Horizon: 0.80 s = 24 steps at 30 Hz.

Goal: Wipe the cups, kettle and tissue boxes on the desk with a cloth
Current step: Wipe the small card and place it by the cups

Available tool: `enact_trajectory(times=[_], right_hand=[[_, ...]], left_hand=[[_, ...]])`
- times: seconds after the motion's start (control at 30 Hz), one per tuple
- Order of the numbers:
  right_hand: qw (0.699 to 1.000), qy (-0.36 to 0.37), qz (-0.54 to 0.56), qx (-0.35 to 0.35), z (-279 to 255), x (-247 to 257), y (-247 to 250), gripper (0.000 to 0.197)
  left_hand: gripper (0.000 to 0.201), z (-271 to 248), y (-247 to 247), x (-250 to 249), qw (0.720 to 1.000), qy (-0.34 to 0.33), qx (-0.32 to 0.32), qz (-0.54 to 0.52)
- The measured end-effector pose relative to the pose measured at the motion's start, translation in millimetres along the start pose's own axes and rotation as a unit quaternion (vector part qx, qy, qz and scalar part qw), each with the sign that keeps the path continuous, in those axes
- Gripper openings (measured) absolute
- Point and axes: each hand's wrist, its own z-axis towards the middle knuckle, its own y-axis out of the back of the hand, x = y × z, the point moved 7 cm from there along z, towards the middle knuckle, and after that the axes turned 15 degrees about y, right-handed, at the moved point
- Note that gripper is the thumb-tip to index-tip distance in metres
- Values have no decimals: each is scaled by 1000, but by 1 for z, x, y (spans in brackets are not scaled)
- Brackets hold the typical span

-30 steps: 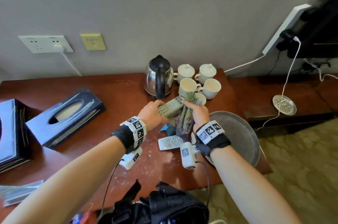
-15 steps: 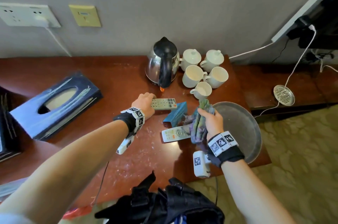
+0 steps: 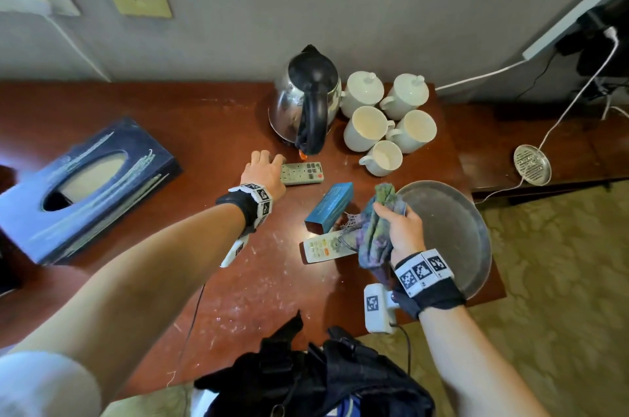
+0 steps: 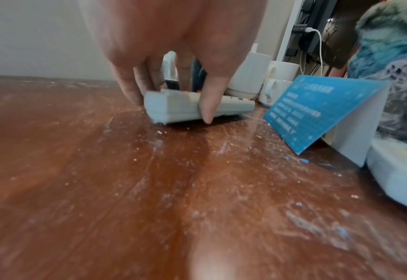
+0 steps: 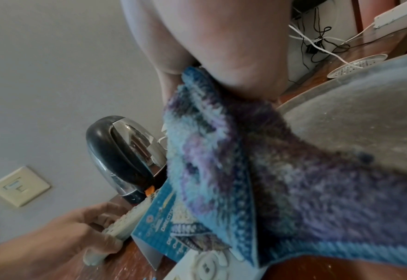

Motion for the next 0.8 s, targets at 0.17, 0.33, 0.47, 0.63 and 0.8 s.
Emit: enact_trajectory(times=[0.17, 0.33, 0.47, 0.63, 0.8], right_hand=[[1000, -9, 3, 1, 5, 4, -3, 20], [1000, -7, -6, 7, 6, 7, -1, 18], [1000, -1, -6, 10, 12, 15, 7, 20], [1000, -3, 3, 19, 19, 22, 11, 13], [999, -18, 31, 37, 20, 22, 13, 10]], left_hand=[[56, 5, -5, -3, 1000, -12, -7, 18], [54, 4, -4, -8, 1000, -9, -11, 1], [58, -5, -2, -3, 998, 7, -28, -55], [45, -39, -9, -15, 990, -34, 38, -132], [73, -72, -36, -48, 976, -132, 150, -85]])
